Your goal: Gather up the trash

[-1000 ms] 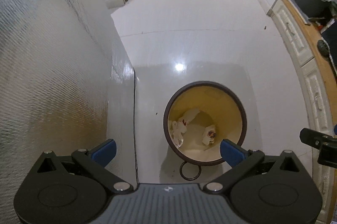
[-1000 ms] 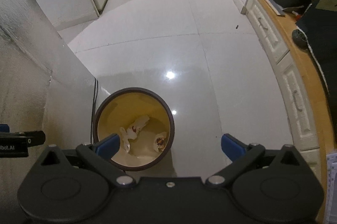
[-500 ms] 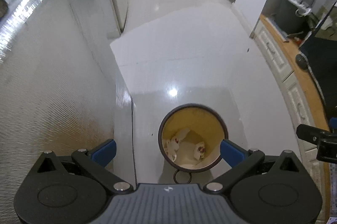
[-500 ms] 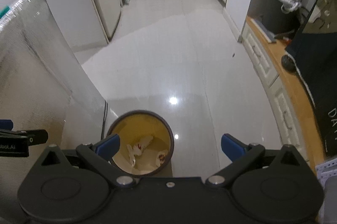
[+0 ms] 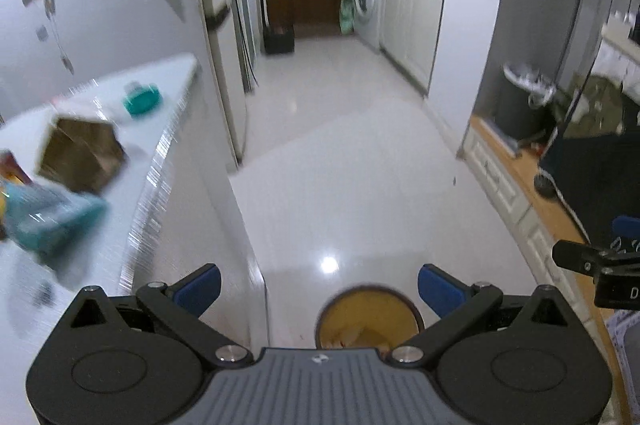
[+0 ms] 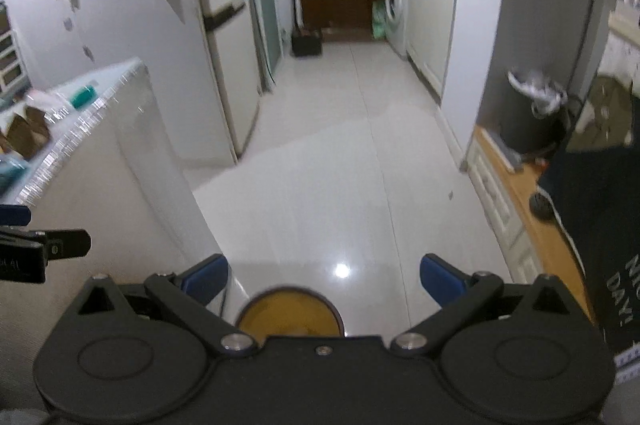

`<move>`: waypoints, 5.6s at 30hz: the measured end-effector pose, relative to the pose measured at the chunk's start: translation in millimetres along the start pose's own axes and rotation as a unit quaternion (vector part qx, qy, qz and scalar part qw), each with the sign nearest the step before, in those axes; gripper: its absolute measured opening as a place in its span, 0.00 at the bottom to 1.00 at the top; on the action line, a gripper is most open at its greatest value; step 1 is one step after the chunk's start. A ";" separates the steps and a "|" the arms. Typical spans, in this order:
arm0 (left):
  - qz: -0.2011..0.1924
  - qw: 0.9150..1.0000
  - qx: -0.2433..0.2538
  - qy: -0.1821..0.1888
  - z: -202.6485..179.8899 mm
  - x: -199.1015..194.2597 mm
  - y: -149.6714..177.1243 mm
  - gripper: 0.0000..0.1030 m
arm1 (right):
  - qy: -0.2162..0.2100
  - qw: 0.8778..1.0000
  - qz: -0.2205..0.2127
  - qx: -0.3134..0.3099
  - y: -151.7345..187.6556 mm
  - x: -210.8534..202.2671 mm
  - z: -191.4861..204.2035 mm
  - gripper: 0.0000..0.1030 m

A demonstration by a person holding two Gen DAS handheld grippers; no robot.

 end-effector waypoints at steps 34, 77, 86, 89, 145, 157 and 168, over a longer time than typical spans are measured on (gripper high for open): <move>-0.147 0.981 -0.058 -0.117 253.4 -117.2 -43.4 1.00 | -0.185 0.971 -0.121 -0.090 -98.9 -27.0 254.1 1.00; -0.034 0.968 -0.246 -0.020 348.8 12.3 -22.7 0.02 | -0.289 0.915 -0.124 -0.252 -79.4 54.3 381.6 0.61; -0.058 0.960 -0.270 -0.044 345.6 -1.7 -46.5 0.64 | -0.302 0.912 -0.115 -0.251 -78.5 40.7 377.5 0.47; -0.048 0.956 -0.278 -0.080 345.9 7.7 -59.0 0.78 | -0.305 0.914 -0.118 -0.241 -80.8 35.7 372.2 0.46; 0.000 0.990 -0.119 -0.079 277.4 -21.5 13.1 0.73 | -0.330 0.933 -0.034 -0.142 -69.5 9.8 330.9 0.43; -0.035 0.989 -0.114 -0.089 272.3 -48.4 12.5 0.58 | -0.305 0.940 -0.051 -0.145 -70.8 6.0 321.4 0.43; -0.071 0.988 -0.090 -0.099 254.1 -87.9 12.3 0.57 | -0.292 0.943 -0.073 -0.144 -72.5 -12.9 311.2 0.43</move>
Point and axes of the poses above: each gripper's, at about its wrist camera, not at the fingertips, and x roughly the way its jaws point, z to its left, y to its underside, the point moved 4 cm from there along x, roughly the way its jaws point, and after that the axes turned 4 degrees about -x, right-handed, at the moved point
